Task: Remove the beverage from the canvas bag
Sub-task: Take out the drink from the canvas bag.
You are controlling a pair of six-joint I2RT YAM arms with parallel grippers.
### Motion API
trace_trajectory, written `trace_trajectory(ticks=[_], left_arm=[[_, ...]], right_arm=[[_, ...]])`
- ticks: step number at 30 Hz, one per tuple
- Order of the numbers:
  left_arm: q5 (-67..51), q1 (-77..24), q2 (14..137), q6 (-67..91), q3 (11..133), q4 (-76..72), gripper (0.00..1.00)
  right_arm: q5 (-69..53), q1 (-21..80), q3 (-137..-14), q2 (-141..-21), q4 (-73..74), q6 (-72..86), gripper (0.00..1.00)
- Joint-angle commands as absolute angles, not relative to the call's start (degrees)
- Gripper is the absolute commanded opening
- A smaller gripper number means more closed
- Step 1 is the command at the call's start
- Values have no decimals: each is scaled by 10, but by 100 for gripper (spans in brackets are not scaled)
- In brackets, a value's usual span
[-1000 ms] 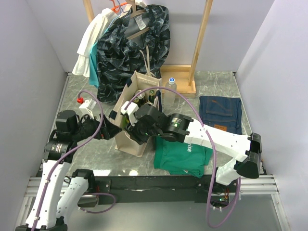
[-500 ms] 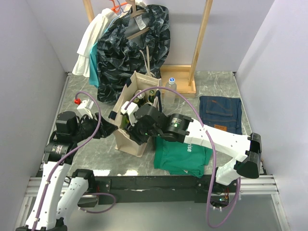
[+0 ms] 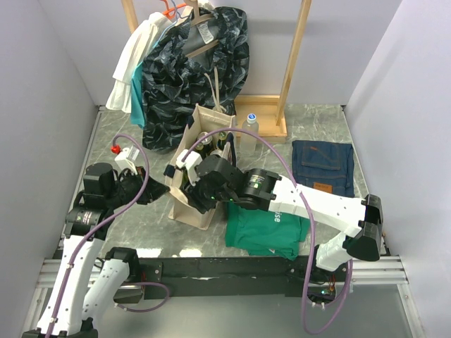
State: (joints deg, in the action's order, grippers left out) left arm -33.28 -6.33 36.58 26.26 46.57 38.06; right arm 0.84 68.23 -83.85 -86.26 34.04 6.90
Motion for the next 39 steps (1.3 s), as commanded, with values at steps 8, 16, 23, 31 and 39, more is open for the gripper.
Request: trace_trajectory(ticks=[8, 16, 23, 31, 39], left_arm=[[-328, -59, 375, 217, 468, 402, 5], [-347, -60, 367, 209, 465, 399, 7], [-348, -76, 367, 209, 465, 401, 7], [-353, -89, 374, 207, 465, 400, 7], [-353, -105, 387, 209, 464, 402, 5]], right_arm=[[192, 686, -853, -841, 397, 117, 60], [206, 635, -810, -809, 418, 145, 59], [151, 640, -775, -781, 418, 167, 56], [188, 646, -813, -786, 397, 140, 59], [208, 603, -910, -850, 404, 113, 61]])
